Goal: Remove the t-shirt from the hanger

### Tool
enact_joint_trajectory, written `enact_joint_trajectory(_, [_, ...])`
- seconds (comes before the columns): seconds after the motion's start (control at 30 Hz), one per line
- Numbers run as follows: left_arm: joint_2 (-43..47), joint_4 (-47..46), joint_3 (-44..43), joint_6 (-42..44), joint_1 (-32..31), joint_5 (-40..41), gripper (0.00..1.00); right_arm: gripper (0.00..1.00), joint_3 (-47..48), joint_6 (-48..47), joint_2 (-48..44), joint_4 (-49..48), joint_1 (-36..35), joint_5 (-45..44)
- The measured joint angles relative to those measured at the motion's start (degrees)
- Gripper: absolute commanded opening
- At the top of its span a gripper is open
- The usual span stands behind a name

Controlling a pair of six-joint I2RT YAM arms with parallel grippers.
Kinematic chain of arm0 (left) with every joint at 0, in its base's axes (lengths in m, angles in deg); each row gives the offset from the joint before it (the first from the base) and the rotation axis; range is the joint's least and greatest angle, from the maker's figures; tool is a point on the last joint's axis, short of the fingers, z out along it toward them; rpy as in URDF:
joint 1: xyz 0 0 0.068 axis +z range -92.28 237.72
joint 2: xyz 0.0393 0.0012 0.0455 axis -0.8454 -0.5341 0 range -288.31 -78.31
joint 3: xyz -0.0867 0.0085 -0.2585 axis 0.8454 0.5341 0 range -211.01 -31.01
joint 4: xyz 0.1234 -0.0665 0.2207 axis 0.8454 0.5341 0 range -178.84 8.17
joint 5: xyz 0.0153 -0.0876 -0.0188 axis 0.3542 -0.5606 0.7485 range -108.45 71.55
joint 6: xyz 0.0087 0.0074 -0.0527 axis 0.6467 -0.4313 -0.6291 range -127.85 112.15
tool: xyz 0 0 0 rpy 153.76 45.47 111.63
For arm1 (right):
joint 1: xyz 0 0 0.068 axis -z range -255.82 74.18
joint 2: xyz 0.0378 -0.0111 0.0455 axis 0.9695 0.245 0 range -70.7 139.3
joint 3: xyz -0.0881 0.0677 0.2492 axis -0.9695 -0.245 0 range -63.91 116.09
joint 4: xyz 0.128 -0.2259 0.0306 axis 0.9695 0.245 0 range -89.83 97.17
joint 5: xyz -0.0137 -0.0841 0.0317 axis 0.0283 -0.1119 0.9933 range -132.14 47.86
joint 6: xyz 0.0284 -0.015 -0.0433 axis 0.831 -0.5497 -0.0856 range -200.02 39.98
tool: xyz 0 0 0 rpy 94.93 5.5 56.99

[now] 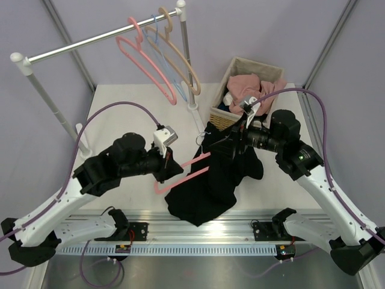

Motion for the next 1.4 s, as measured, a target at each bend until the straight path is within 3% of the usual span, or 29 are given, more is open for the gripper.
enact_joint_trajectory(0.2, [8.7, 4.8, 1.2, -3.0, 0.0, 6.4, 0.00, 0.99, 0.0, 1.5, -4.9, 3.2, 0.0, -9.4])
enact_joint_trajectory(0.47, [11.8, 10.9, 0.9, -7.6, -0.1, 13.6, 0.00, 0.99, -6.8, 2.4, -11.4, 3.0, 0.0, -10.7])
enact_joint_trajectory(0.8, [9.7, 12.5, -3.9, -12.4, -0.1, 16.4, 0.00, 0.98, -21.2, 3.8, -5.1, -5.5, -0.4, -9.2])
enact_joint_trajectory(1.23, [6.6, 12.7, -5.3, -14.0, -0.1, 17.1, 0.00, 0.96, -24.8, 6.6, 0.2, -21.1, -6.3, -8.6])
enact_joint_trajectory(1.33, [5.2, 13.6, -5.3, -14.4, -0.1, 17.2, 0.00, 0.88, -24.9, 6.8, 4.1, -24.0, -8.5, -8.7])
enact_joint_trajectory(1.4, [4.4, 14.4, -5.3, -14.5, -0.1, 17.3, 0.00, 0.72, -24.5, 6.9, 7.8, -25.0, -9.6, -8.7])
